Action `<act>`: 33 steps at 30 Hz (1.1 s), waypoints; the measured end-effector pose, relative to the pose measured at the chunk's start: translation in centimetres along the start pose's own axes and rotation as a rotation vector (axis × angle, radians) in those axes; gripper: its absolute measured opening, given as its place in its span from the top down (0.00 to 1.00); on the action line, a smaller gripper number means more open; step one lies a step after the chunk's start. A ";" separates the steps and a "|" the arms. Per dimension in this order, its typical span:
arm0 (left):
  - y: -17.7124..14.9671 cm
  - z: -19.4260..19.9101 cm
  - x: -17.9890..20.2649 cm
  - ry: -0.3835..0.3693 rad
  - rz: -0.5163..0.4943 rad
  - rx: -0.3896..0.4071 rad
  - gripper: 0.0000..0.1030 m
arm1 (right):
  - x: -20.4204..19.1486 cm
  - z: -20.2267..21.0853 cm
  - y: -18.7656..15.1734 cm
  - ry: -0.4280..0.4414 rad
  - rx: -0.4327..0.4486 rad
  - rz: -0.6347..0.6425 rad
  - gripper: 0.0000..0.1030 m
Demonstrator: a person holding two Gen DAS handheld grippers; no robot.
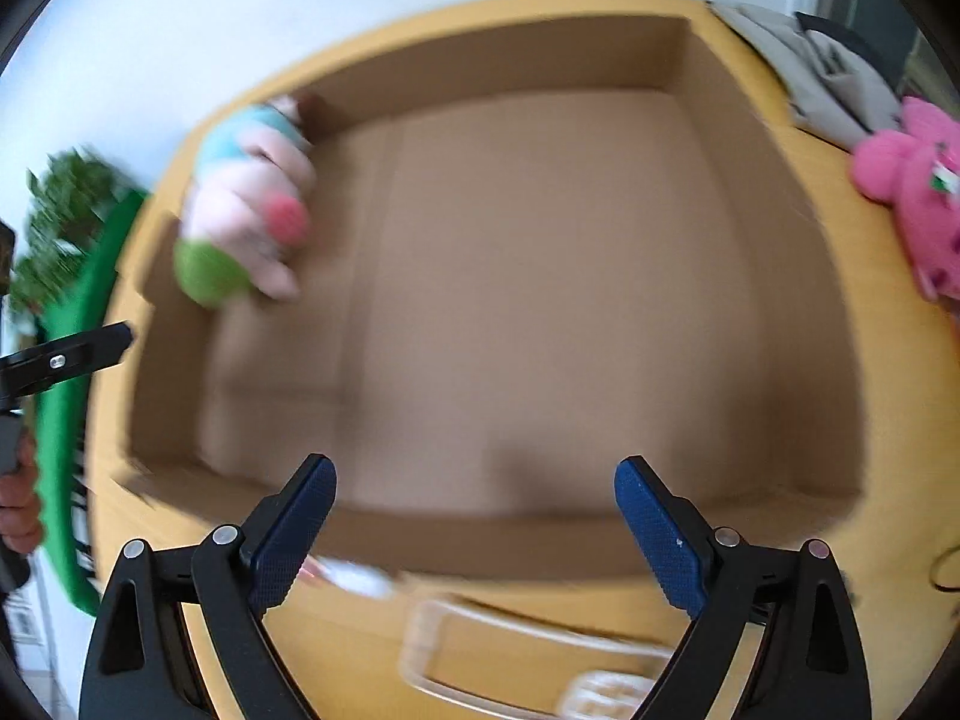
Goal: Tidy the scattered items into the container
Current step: 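Open the left tool to drop the plush pig into the box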
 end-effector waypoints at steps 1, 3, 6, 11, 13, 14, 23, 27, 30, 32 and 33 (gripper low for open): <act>-0.6 -0.6 -0.2 0.007 0.018 -0.009 0.17 | 0.6 -0.2 -0.8 -0.010 -0.008 0.008 0.09; -2.1 -1.5 -0.2 0.012 0.039 -0.041 0.17 | 1.2 -0.6 -1.2 -0.026 -0.001 0.060 0.09; -4.0 -2.4 0.0 0.021 0.040 -0.076 0.17 | 1.6 0.0 -1.9 -0.020 -0.006 0.090 0.09; -7.3 -3.4 -0.5 0.041 0.078 -0.118 0.17 | 2.2 -0.8 -1.8 -0.017 -0.004 0.116 0.08; -8.4 -3.3 0.0 0.046 0.071 -0.120 0.17 | 2.2 -0.6 -2.3 -0.035 -0.006 0.124 0.07; -8.6 -3.3 -0.1 0.045 0.076 -0.123 0.17 | 2.1 -0.4 -2.9 -0.045 -0.007 0.122 0.07; -9.8 5.0 4.2 0.120 0.058 0.090 0.17 | 0.2 9.1 -4.5 -0.061 0.143 0.211 0.02; -10.6 9.6 8.9 0.102 0.039 0.215 0.17 | -0.6 12.7 -4.9 -0.049 0.190 0.176 0.02; -11.4 11.5 11.9 0.089 0.027 0.265 0.17 | -0.9 14.5 -5.0 -0.037 0.216 0.164 0.02; -11.3 12.0 13.9 0.078 0.015 0.277 0.17 | -1.2 15.5 -5.1 -0.024 0.234 0.172 0.02; -11.5 12.3 14.9 0.080 -0.001 0.285 0.17 | -1.4 15.9 -5.1 -0.025 0.244 0.180 0.02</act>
Point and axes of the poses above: each gripper's, at about its wrist camera, not at the fingertips, and z roughly against the way its jaws point, x to its right, y to its top, the point moved 3 cm from there along -z, roughly the way its jaws point, and after that the axes turned 5 degrees about -x, right-handed, at the moved point
